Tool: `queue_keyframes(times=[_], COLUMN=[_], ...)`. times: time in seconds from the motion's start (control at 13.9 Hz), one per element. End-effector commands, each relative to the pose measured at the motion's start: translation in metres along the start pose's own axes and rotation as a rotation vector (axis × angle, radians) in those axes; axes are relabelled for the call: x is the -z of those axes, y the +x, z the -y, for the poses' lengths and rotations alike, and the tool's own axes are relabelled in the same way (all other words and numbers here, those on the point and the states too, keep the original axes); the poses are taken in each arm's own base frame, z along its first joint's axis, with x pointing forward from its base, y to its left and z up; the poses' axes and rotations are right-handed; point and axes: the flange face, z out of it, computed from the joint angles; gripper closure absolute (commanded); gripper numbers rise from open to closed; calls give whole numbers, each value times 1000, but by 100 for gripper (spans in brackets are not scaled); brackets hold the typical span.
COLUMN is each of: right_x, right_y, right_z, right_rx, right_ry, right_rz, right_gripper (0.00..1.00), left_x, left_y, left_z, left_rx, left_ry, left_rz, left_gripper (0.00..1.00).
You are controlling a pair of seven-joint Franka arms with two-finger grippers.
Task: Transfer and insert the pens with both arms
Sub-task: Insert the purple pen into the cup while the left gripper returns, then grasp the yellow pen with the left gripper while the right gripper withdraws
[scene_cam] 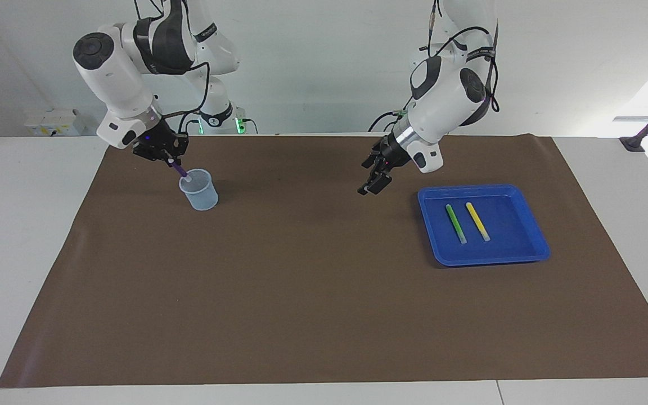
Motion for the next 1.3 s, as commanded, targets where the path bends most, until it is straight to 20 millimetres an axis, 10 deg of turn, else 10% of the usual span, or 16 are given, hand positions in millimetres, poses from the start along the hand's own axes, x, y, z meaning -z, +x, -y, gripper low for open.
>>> queue_keyframes(times=[0.0,0.36,0.72,1.23], right_x=[-17,-48,-54,-6], right_y=[-5,2,2,17], right_z=[-3,-9,-6,14], right_rx=[3,-35,-38,7], right_ry=[-17,-12,-1,2], right_rz=[-19,0,12,-88], right_gripper=[100,93,0,0], left_x=[21,56,78,19], left_y=[39,132,231,306], left_z=[9,21,36,51], left_rx=[-149,-497,-976,-1198], left_ry=[45,136,307,404], left_rz=[-30,-177,-303,-398], left_gripper=[0,0,0,5])
